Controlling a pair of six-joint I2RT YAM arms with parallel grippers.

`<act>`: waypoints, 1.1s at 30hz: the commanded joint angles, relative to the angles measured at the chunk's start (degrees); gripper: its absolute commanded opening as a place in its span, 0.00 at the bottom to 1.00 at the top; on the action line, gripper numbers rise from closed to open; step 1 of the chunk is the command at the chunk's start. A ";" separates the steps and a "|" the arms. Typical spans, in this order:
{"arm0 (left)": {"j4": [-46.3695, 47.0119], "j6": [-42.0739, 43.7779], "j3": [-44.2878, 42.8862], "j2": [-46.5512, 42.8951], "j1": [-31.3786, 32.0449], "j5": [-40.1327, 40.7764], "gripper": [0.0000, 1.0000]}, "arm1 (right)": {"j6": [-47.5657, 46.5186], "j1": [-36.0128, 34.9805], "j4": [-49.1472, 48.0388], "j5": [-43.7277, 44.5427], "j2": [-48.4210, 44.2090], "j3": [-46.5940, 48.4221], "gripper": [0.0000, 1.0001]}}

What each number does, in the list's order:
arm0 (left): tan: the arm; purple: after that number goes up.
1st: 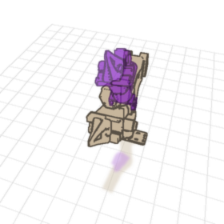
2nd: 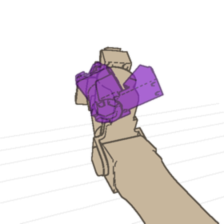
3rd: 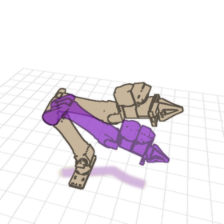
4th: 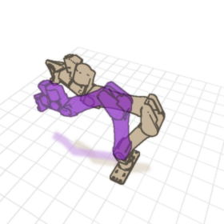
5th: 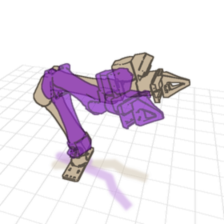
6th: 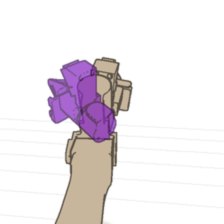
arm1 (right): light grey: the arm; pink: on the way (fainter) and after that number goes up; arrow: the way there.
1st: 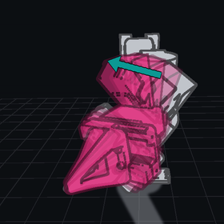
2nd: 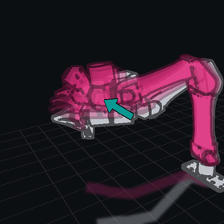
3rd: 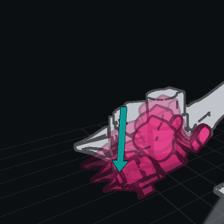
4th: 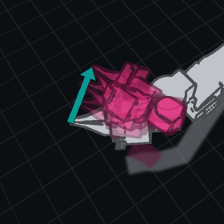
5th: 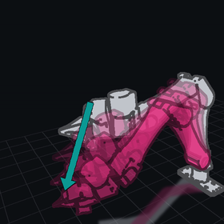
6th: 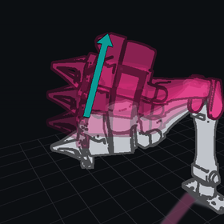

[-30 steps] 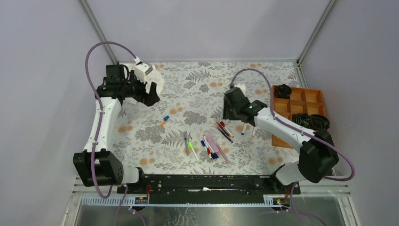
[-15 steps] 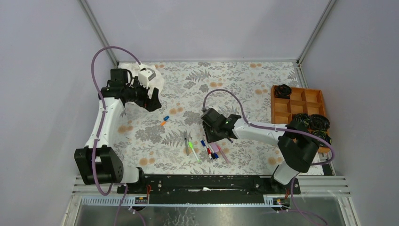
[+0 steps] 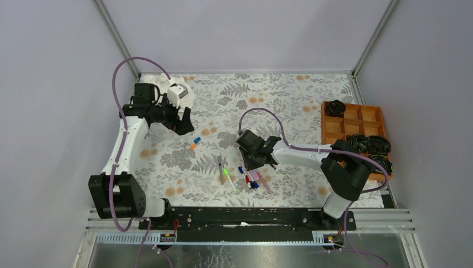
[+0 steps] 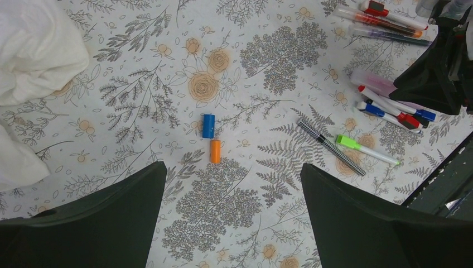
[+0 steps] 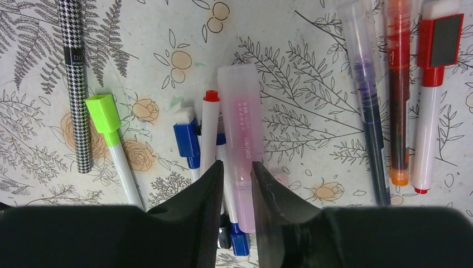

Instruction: Open the pen caps

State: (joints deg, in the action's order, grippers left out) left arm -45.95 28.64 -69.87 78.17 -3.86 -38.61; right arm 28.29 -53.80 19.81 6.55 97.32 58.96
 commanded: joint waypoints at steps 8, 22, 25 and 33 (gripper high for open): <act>-1.65 0.88 -0.02 -0.22 0.95 -2.42 0.98 | -3.36 -0.16 0.77 4.45 4.95 2.82 0.37; -1.73 1.42 0.78 -0.03 1.61 -3.40 0.99 | -4.73 1.59 0.56 1.95 5.14 5.94 0.15; -3.57 4.05 1.44 -0.04 2.21 -4.39 0.99 | -4.89 2.03 0.47 -0.70 2.34 7.68 0.08; -7.31 9.51 4.09 -2.44 6.17 -9.08 0.98 | -5.82 6.62 -4.85 -21.94 -6.57 8.27 0.00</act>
State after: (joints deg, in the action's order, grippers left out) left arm -50.43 34.52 -67.16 78.04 -0.10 -43.77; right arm 23.55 -49.82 18.87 -2.37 96.42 64.45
